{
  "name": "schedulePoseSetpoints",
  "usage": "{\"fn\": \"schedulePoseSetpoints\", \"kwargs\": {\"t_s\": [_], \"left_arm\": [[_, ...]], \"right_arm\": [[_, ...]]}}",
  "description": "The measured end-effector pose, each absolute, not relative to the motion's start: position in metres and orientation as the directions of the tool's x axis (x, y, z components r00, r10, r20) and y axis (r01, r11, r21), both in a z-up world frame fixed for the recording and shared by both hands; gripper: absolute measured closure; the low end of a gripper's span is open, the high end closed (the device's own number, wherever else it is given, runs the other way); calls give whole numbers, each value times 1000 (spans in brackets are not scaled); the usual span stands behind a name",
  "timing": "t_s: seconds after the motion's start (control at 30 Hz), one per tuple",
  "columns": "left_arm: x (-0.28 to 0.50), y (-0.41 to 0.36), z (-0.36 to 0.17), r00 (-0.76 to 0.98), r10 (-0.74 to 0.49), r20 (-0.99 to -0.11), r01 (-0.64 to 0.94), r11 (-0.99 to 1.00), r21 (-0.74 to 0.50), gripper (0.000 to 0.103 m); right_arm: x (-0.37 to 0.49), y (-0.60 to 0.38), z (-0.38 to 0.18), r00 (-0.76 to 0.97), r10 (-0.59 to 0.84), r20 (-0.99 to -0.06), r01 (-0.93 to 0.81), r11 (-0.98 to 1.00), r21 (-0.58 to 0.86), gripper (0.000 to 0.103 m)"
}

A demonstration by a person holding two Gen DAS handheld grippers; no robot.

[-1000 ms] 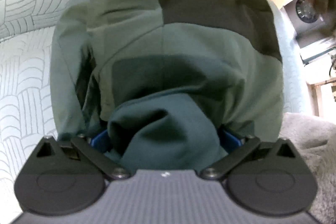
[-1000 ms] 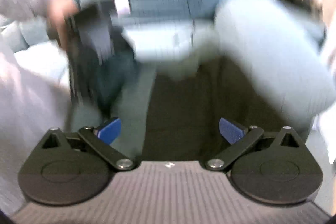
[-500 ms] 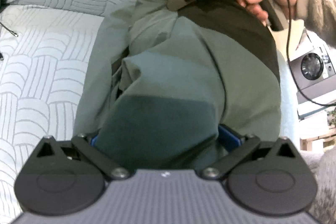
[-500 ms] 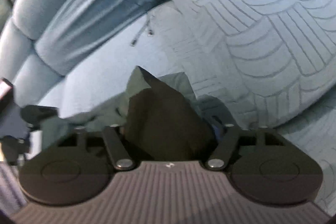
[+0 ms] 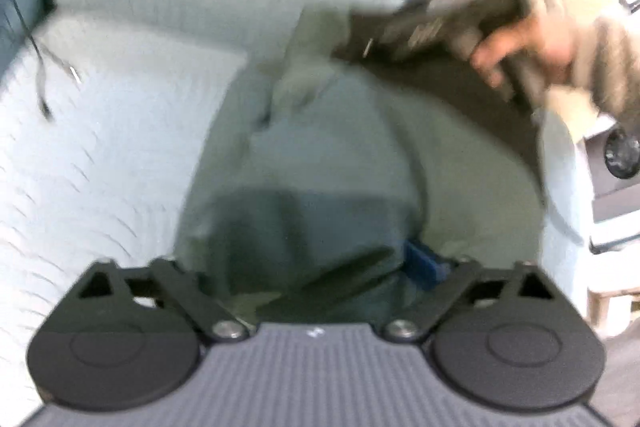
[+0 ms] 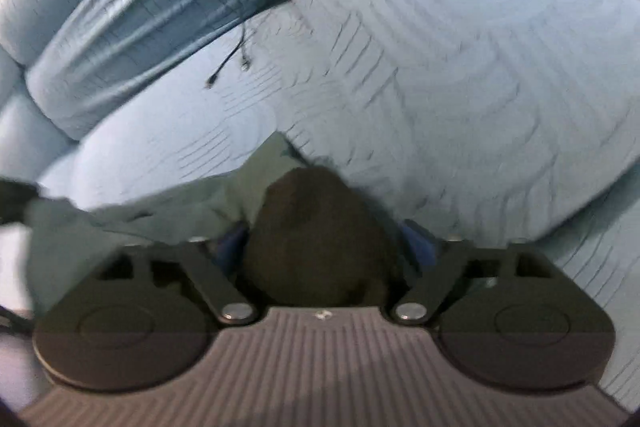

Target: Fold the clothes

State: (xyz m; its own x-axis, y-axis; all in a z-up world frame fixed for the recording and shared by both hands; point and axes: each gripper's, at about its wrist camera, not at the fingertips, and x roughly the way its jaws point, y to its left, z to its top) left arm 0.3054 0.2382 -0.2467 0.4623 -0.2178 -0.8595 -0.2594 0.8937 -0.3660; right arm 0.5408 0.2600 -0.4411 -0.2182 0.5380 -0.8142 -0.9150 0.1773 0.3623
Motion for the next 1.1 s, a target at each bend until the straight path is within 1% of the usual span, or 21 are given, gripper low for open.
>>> {"fn": "schedulePoseSetpoints", "kwargs": {"t_s": [0.07, 0.1, 0.13, 0.2, 0.23, 0.27, 0.33, 0.4, 0.43, 0.47, 0.57, 0.6, 0.67, 0.7, 0.73, 0.77, 0.8, 0.83, 0.93, 1.03, 1.1], "left_arm": [[310, 232, -210, 549, -264, -793, -207, 876, -436, 0], [318, 227, -206, 555, -282, -783, -171, 882, -439, 0], [333, 211, -197, 558, -335, -759, -45, 902, -430, 0], [350, 198, -204, 548, -380, -745, 64, 907, -415, 0], [361, 189, -204, 540, -424, -727, 136, 897, -422, 0], [372, 182, -207, 540, -492, -682, 206, 864, -460, 0], [393, 183, -227, 539, -561, -629, 259, 821, -509, 0], [409, 188, -257, 551, -542, -634, 226, 829, -512, 0], [414, 196, -281, 602, -491, -629, 157, 846, -509, 0], [417, 199, -291, 625, -470, -623, 136, 852, -506, 0], [424, 198, -315, 701, -411, -583, 126, 876, -466, 0], [424, 194, -319, 710, -387, -588, 135, 895, -425, 0], [415, 169, -336, 725, -228, -650, 177, 974, -144, 0], [414, 169, -339, 729, -215, -650, 174, 976, -129, 0], [408, 170, -348, 741, -181, -647, 151, 983, -102, 0], [409, 177, -358, 732, -179, -657, 118, 984, -136, 0], [409, 185, -367, 723, -177, -667, 80, 981, -174, 0], [409, 199, -379, 713, -174, -680, 9, 971, -239, 0], [408, 213, -391, 702, -167, -692, -74, 950, -305, 0], [392, 214, -387, 707, -162, -688, -101, 941, -324, 0], [388, 213, -394, 719, -152, -678, -125, 932, -341, 0]], "right_arm": [[542, 257, -438, -220, 564, -796, -914, 166, 370, 13], [544, 251, -435, -222, 589, -777, -908, 167, 385, 13], [547, 245, -432, -222, 611, -759, -902, 168, 399, 13], [546, 233, -416, -187, 670, -719, -906, 165, 390, 13], [546, 227, -408, -171, 695, -698, -907, 166, 387, 13], [546, 222, -400, -158, 717, -679, -908, 165, 386, 13], [547, 205, -373, -111, 783, -613, -910, 168, 379, 13], [549, 187, -345, -44, 826, -561, -912, 196, 360, 13], [549, 176, -329, 0, 839, -545, -913, 223, 343, 13], [549, 168, -322, 18, 843, -538, -908, 238, 343, 13], [557, 144, -312, 40, 865, -499, -846, 295, 443, 13], [559, 146, -322, 31, 861, -508, -807, 322, 496, 13], [554, 162, -351, 20, 821, -571, -788, 365, 496, 13], [551, 168, -360, 23, 799, -601, -804, 372, 464, 13], [545, 179, -377, 38, 759, -650, -823, 393, 410, 13], [542, 186, -388, 54, 731, -681, -830, 412, 377, 13], [541, 191, -394, 58, 720, -692, -838, 412, 358, 13], [541, 195, -398, 59, 715, -697, -842, 410, 349, 13], [548, 205, -414, 51, 681, -730, -843, 422, 335, 13], [559, 206, -438, 30, 673, -739, -826, 433, 360, 13], [567, 202, -454, 19, 684, -729, -815, 433, 386, 13]]}}
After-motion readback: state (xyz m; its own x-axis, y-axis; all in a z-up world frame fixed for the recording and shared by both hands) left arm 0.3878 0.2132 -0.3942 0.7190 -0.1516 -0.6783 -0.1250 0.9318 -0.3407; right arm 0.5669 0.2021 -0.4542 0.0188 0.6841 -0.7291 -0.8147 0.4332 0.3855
